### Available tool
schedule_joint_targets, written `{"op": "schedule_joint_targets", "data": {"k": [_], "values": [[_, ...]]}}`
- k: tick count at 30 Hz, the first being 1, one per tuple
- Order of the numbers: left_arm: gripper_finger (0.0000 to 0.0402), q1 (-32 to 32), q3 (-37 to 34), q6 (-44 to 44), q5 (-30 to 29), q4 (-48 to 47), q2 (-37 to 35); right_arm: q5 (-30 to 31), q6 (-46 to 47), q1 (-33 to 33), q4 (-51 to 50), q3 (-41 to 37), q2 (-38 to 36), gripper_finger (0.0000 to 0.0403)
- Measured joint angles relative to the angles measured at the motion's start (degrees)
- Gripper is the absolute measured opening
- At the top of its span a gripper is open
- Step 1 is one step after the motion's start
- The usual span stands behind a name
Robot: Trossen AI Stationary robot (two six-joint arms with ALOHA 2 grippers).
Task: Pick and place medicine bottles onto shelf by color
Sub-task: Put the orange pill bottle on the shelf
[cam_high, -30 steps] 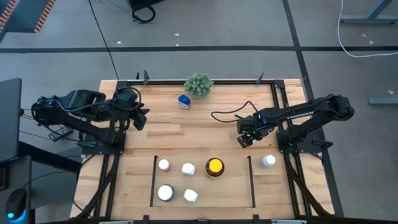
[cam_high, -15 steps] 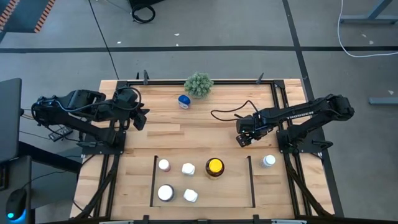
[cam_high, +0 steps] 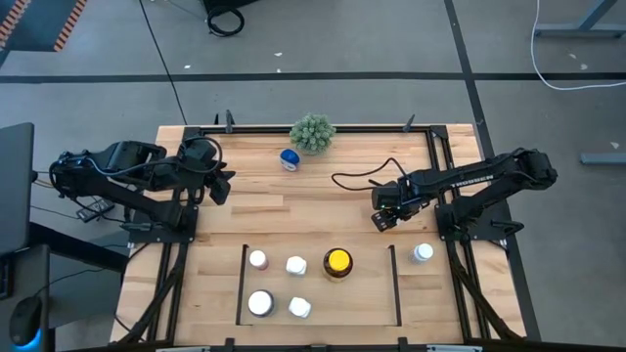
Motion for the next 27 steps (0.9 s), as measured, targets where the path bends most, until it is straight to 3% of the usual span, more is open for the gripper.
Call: {"op": "schedule_joint_targets", "data": {"k": [18,27], "values": [[0.0172,0.0,0.0,0.0,0.0,0.0,0.0,-3.0,-1.8,0.0,-0.3,0.2,0.0,0.0226],[0.0172,0.0,0.0,0.3,0.0,0.0,0.0,-3.2,-4.8,0.0,-9.7,11.2,0.0,0.0226]]}}
